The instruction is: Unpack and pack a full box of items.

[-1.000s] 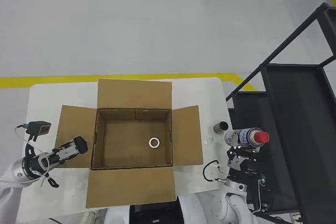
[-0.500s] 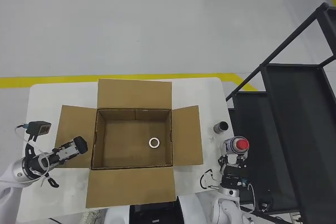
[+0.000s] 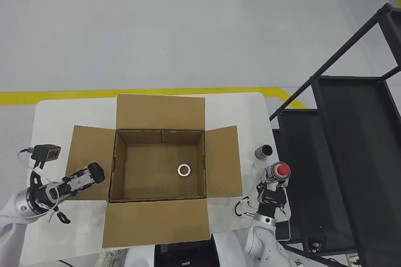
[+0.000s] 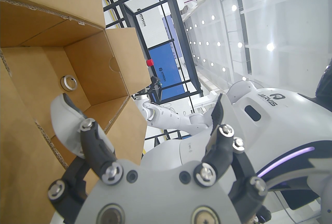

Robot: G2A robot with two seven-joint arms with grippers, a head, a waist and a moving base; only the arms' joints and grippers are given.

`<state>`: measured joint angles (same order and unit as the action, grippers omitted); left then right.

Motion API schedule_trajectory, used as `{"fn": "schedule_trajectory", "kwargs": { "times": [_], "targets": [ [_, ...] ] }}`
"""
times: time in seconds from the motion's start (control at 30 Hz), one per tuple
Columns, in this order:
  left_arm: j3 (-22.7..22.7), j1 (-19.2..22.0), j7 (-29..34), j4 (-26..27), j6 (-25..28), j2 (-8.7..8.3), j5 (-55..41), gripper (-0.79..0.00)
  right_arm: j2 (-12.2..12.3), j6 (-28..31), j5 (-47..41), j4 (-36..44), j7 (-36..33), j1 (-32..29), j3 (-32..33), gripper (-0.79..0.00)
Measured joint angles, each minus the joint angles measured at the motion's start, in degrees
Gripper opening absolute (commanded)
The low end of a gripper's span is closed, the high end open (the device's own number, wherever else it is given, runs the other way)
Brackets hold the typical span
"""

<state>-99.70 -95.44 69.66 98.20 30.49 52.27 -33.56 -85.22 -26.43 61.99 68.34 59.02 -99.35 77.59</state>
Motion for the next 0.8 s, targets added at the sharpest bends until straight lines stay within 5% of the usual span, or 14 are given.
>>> {"fn": "schedule_trajectory", "kwargs": {
  "times": [0.77, 0.8],
  "targets": [
    [0.0, 0.0, 0.0, 0.0, 0.0, 0.0, 0.0, 0.0, -1.4, 6.1, -6.7, -8.9, -0.8, 6.1, 2.1, -0.776],
    [0.0, 0.0, 0.0, 0.0, 0.0, 0.0, 0.0, 0.0, -1.4, 6.2, -6.8, -9.1, -0.8, 6.1, 2.2, -0.536]
  ]
}}
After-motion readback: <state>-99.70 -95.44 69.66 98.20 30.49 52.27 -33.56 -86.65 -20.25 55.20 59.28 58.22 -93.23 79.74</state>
